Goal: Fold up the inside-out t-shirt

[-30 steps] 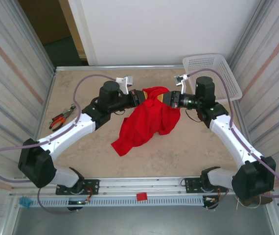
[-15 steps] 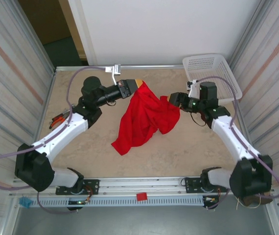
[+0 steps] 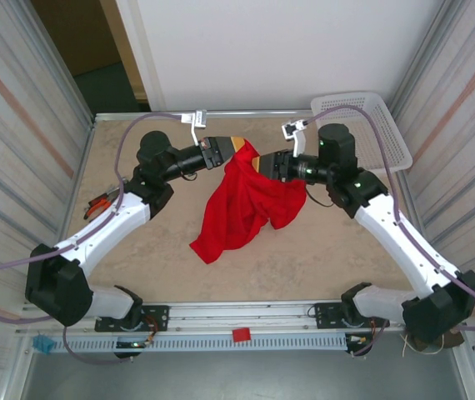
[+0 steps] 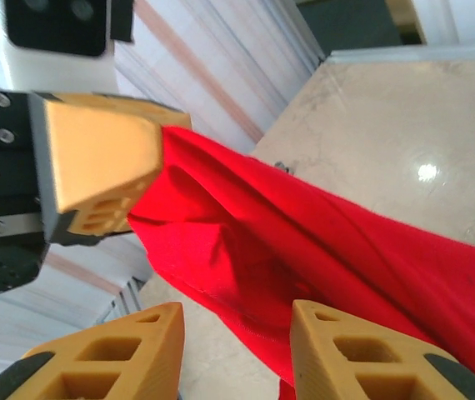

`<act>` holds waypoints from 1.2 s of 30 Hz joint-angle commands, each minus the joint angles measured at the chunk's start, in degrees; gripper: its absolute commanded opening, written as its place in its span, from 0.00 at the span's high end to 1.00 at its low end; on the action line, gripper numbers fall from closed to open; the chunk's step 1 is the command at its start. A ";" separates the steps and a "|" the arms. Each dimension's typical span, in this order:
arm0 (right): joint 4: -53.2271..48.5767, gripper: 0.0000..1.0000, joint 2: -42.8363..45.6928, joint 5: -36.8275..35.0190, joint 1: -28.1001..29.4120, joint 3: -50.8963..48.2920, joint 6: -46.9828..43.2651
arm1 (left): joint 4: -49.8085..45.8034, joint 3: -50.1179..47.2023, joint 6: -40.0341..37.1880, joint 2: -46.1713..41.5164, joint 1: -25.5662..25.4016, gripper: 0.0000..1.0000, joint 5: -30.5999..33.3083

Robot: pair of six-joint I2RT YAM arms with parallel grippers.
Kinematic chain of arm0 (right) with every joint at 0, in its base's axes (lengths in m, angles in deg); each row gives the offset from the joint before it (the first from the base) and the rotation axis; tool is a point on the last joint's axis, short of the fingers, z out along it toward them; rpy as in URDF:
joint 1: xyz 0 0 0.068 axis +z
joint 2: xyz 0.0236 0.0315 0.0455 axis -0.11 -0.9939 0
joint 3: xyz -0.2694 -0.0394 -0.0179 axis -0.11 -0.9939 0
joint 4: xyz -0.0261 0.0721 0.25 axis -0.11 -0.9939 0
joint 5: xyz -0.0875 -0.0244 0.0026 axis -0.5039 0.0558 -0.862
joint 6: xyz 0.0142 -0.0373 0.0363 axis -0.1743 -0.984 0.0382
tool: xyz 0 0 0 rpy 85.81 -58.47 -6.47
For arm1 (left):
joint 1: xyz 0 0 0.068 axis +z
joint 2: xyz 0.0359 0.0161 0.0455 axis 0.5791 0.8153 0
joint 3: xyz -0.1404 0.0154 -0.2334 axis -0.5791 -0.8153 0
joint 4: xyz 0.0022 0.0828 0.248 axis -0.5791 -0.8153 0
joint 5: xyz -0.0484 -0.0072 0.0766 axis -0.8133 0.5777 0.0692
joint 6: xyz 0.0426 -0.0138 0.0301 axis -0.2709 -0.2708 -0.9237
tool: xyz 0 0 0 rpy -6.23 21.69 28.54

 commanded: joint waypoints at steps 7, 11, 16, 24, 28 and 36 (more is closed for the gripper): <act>1.10 0.67 -2.06 -0.26 1.81 2.59 -1.13 | 0.99 1.44 0.34 -1.04 0.23 1.00 -0.84; -0.31 0.66 -2.15 -2.64 1.70 3.58 -2.41 | 0.77 1.29 0.26 -1.29 0.23 1.00 -1.03; -0.41 0.57 -1.43 -3.84 -0.11 3.65 -2.42 | 0.76 1.02 0.25 -1.64 0.23 1.00 -1.03; 0.76 0.59 -3.76 -1.86 0.83 5.40 -1.45 | 0.85 1.01 0.25 -1.39 0.23 1.00 -1.01; 0.42 0.69 -4.81 -0.92 1.96 6.56 -1.47 | 0.76 1.21 0.17 -1.18 0.23 1.00 -0.64; -1.94 1.00 -4.33 -0.23 1.19 9.99 -2.42 | -1.72 2.33 -1.23 0.01 0.91 0.91 0.50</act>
